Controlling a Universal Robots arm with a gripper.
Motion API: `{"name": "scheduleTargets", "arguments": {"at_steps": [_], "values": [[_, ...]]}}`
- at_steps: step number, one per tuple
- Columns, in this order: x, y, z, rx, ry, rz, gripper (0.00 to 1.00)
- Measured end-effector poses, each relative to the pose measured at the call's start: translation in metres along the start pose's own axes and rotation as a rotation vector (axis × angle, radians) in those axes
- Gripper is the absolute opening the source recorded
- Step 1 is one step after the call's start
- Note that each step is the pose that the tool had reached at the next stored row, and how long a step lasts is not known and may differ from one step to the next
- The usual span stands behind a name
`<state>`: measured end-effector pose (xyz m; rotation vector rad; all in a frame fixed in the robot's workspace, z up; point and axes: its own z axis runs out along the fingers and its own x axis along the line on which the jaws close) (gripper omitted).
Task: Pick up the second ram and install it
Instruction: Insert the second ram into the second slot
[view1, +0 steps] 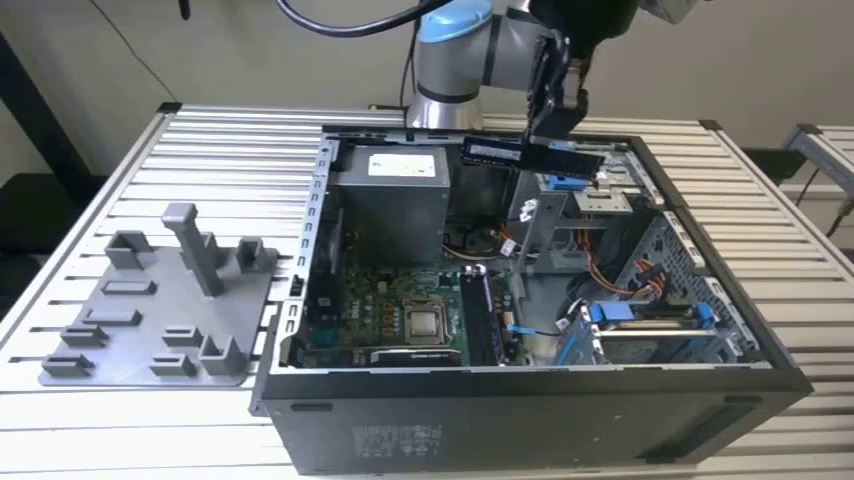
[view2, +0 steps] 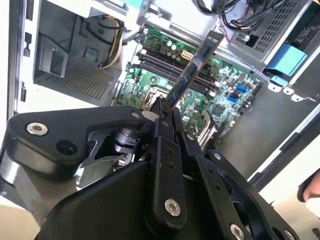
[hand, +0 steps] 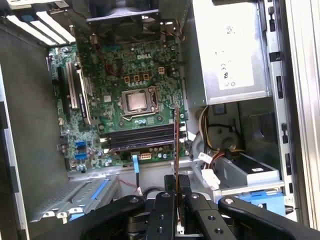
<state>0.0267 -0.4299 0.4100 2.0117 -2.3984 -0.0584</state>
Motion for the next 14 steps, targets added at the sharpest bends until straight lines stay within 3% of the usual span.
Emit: {"name": "scheduleTargets", "arguments": {"at_steps": [14], "values": [[0.0000,0.0000,0.0004,0.0033,-0.0076,0.214,0.14]]}}
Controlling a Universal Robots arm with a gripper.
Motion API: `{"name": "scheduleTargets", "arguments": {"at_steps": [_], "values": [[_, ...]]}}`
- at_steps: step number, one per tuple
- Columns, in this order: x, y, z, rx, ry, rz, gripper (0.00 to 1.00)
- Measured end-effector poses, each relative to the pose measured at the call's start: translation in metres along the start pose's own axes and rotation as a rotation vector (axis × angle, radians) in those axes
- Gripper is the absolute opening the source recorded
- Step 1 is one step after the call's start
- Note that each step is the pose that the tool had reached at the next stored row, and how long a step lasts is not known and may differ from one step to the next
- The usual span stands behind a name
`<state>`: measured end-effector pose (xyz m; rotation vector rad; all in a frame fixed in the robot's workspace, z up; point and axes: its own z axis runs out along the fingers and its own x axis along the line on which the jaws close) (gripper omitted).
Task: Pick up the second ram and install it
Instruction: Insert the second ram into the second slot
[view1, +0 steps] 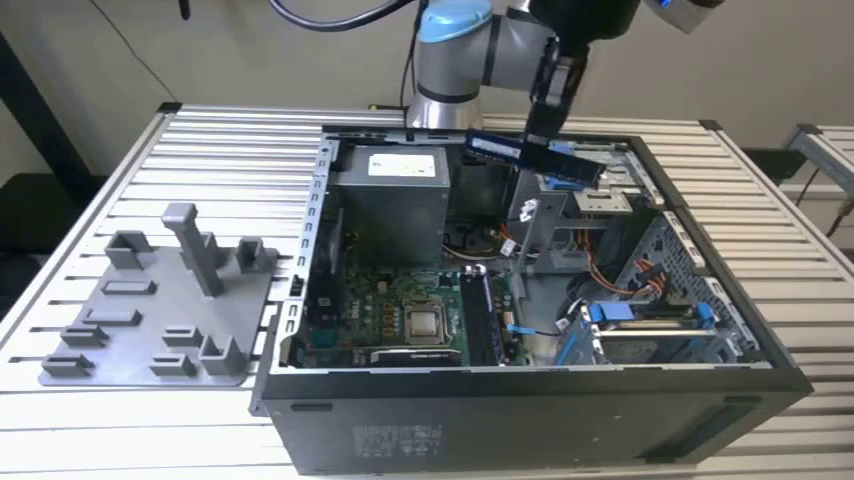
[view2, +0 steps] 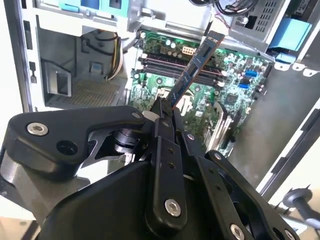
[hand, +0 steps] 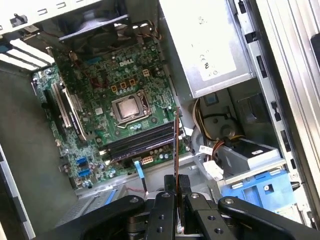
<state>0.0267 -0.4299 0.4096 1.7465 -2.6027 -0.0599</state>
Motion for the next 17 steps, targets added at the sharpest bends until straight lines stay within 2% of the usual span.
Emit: {"name": "scheduleTargets", "arguments": {"at_steps": [17], "values": [[0.0000,0.0000,0.0007,0.0041,-0.0092,0.258,0.14]]}}
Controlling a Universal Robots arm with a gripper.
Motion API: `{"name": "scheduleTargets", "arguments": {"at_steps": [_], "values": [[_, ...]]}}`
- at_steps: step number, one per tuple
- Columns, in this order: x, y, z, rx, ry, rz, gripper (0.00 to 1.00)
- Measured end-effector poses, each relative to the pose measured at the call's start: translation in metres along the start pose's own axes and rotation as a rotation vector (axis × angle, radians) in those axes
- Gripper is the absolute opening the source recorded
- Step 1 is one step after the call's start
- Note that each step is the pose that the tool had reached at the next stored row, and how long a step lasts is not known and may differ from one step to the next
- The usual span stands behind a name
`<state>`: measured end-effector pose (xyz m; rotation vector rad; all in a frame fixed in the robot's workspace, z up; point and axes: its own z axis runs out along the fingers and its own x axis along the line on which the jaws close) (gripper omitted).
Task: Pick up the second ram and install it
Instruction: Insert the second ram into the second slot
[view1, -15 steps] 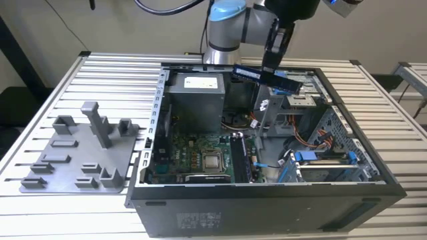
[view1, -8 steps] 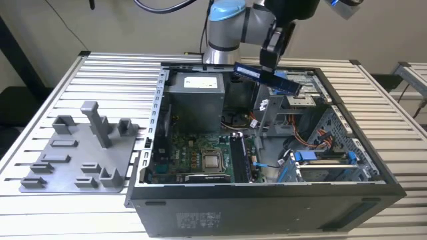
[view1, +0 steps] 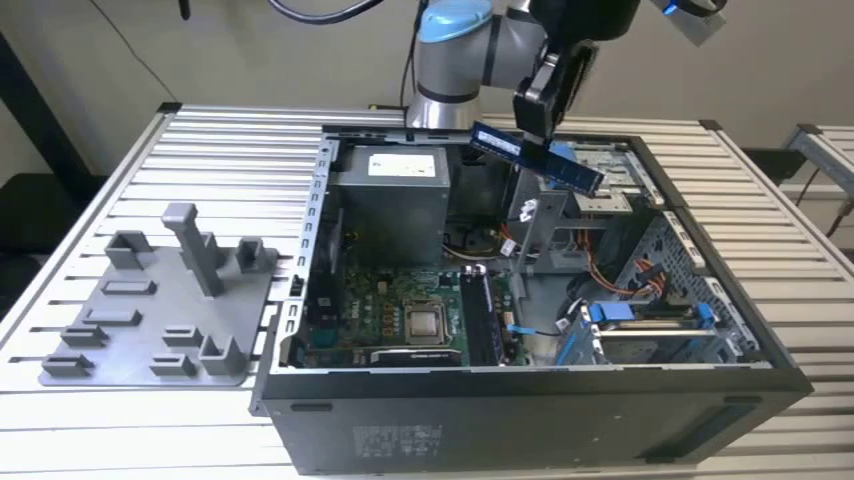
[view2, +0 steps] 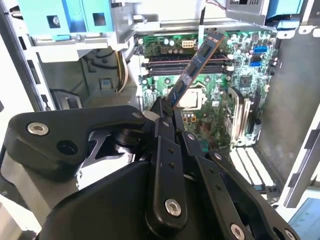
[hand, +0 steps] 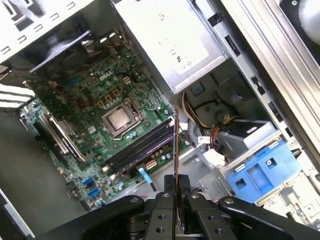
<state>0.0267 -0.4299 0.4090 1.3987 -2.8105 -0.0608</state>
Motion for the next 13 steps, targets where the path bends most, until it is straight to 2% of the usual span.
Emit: {"name": "scheduleTargets", "arguments": {"at_steps": [13], "values": [[0.0000,0.0000,0.0005,0.0029,-0.0065,0.185,0.14]]}}
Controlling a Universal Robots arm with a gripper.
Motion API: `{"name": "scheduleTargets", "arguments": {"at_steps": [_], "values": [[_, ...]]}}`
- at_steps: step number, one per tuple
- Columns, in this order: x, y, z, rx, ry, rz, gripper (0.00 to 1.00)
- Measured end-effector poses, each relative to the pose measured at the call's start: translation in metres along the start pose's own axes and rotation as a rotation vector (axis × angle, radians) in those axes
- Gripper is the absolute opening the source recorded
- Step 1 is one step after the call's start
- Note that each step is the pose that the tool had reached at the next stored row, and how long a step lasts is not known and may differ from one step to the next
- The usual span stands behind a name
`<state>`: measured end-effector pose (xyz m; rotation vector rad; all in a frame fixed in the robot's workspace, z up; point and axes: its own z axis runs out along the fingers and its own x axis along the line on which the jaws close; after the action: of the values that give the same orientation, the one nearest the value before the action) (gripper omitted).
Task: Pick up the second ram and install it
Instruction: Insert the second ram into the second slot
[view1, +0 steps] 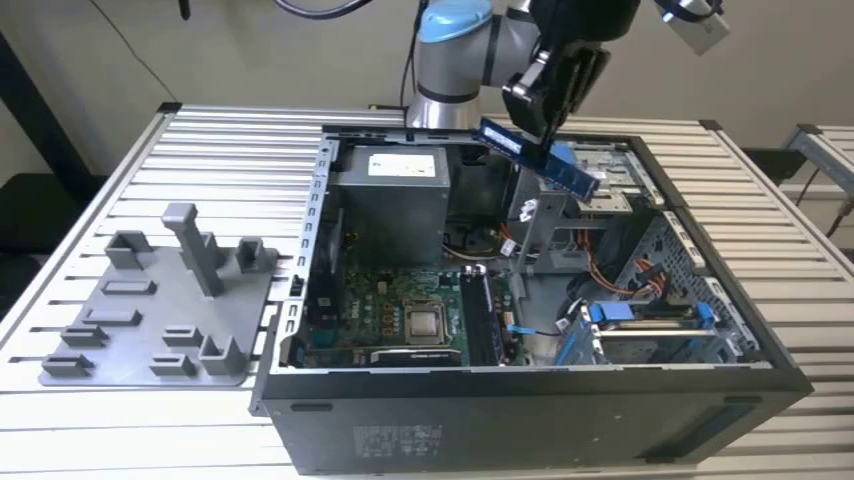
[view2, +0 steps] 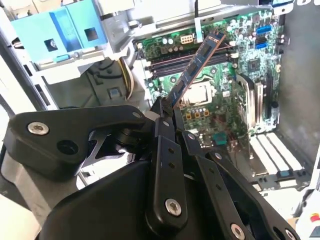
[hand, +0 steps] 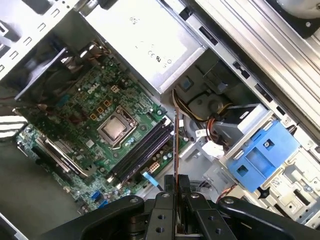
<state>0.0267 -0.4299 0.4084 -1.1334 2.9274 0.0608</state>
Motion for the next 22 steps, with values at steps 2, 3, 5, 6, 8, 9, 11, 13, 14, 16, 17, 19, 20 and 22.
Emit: {"name": "scheduleTargets", "arguments": {"at_steps": [2,3,5,6,8,9,11,13,14,16,17,19,20,22], "values": [[0.0000,0.0000,0.0001,0.0005,-0.0010,0.028,0.14],[0.0000,0.0000,0.0001,0.0007,-0.0015,0.042,0.14],[0.0000,0.0000,0.0002,0.0011,-0.0024,0.070,0.14],[0.0000,0.0000,0.0003,0.0013,-0.0030,0.085,0.14],[0.0000,0.0000,0.0003,0.0019,-0.0040,0.113,0.14],[0.0000,0.0000,0.0004,0.0020,-0.0045,0.128,0.14],[0.0000,0.0000,0.0005,0.0025,-0.0055,0.155,0.14],[0.0000,0.0000,0.0006,0.0029,-0.0065,0.182,0.14],[0.0000,0.0000,0.0007,0.0031,-0.0070,0.196,0.14],[0.0000,0.0000,0.0007,0.0035,-0.0079,0.225,0.14],[0.0000,0.0000,0.0008,0.0038,-0.0085,0.239,0.14],[0.0000,0.0000,0.0009,0.0042,-0.0094,0.267,0.14],[0.0000,0.0000,0.0010,0.0044,-0.0100,0.281,0.14],[0.0000,0.0000,0.0011,0.0049,-0.0110,0.310,0.14]]}}
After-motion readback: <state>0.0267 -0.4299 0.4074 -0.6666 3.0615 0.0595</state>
